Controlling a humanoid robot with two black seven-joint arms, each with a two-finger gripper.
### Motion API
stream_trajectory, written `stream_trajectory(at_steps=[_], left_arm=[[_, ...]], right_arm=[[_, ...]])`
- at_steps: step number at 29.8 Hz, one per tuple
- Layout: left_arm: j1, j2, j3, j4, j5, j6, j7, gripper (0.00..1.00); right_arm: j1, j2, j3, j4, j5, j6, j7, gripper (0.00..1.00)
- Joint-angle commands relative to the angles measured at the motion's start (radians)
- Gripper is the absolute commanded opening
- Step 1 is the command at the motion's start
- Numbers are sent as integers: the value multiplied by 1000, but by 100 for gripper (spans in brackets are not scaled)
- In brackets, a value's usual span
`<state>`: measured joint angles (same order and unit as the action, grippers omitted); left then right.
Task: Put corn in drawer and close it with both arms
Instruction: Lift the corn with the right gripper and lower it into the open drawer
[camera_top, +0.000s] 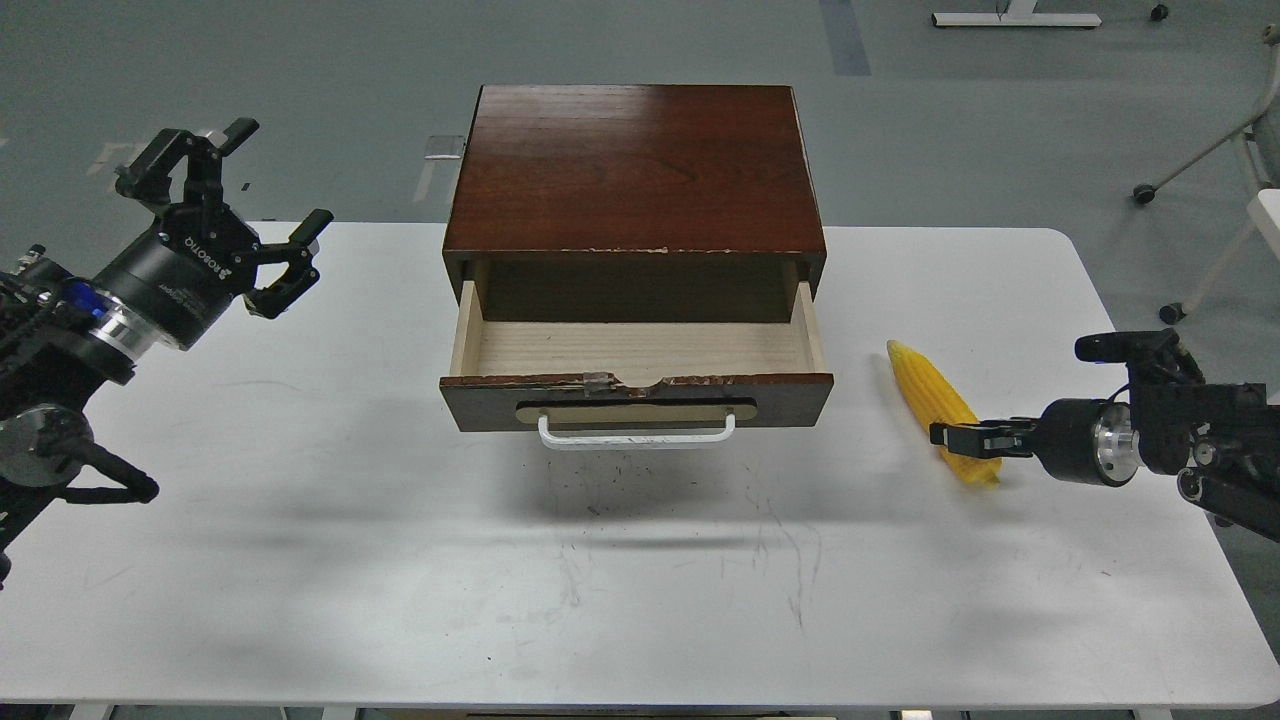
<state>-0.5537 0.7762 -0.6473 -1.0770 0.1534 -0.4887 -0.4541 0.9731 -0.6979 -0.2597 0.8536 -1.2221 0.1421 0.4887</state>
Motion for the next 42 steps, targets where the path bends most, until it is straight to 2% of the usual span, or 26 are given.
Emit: stream_trajectory(at_steps=[1, 6, 12, 14, 18, 26, 28, 32, 35, 42], left_arm=[[-2, 1, 0, -3, 0, 0, 0, 100], [-3, 5, -3, -8, 0, 0, 0, 100], [-9, 23, -3, -11, 0, 0, 0, 100], [-11, 26, -3, -15, 0, 0, 0, 100], [-11, 40, -2, -20, 0, 0, -1, 100], [-9, 70, 0, -34, 0, 0, -15, 100], [-9, 74, 0, -34, 0, 0, -15, 100], [-8, 77, 0, -37, 0, 0, -15, 100], [-6, 83, 0, -41, 0, 0, -15, 100], [-5, 89, 0, -46, 0, 0, -15, 100]], right_arm=[[61, -60, 17, 54, 7, -21, 0, 7], [217, -150, 62, 134, 13, -19, 0, 7], [478, -149, 40, 185, 13, -6, 0, 7], [530, -115, 21, 191, 12, -4, 0, 8], [737, 48, -148, 199, 12, -6, 0, 7], [868, 294, -283, 248, -13, -27, 0, 7], [880, 322, -308, 252, -34, -58, 0, 7], [909, 411, -426, 259, -149, -208, 0, 7], [912, 435, -467, 260, -160, -255, 0, 7], [905, 495, -527, 262, -181, -295, 0, 7]])
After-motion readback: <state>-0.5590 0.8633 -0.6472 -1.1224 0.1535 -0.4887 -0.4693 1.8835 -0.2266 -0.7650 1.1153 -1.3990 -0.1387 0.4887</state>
